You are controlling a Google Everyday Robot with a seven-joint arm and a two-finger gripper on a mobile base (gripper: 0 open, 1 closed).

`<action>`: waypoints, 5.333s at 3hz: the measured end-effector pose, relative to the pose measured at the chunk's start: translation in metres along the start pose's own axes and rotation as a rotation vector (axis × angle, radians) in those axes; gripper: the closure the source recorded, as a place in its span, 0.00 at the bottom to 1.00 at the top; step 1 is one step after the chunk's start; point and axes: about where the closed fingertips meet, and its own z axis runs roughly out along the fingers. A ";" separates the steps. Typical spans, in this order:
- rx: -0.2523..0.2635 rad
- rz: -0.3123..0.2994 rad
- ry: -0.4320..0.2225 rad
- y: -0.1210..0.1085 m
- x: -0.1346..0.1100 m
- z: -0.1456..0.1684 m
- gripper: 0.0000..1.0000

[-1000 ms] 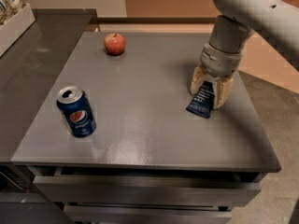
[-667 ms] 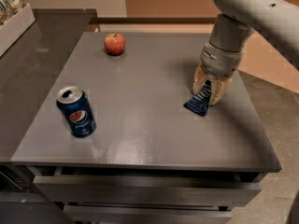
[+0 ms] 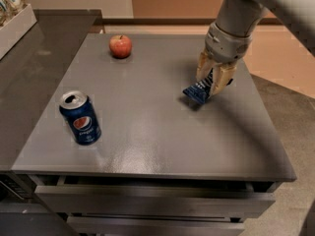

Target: Move rxbar blueberry near apple

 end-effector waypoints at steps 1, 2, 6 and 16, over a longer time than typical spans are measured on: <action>0.058 0.083 -0.004 -0.025 -0.009 -0.011 1.00; 0.112 0.131 -0.040 -0.052 -0.021 -0.006 1.00; 0.251 0.036 -0.124 -0.171 -0.075 0.031 1.00; 0.396 -0.012 -0.037 -0.244 -0.043 0.039 0.60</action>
Offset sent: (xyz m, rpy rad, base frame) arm 0.0530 0.0692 0.0195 0.1677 -0.0691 -0.1949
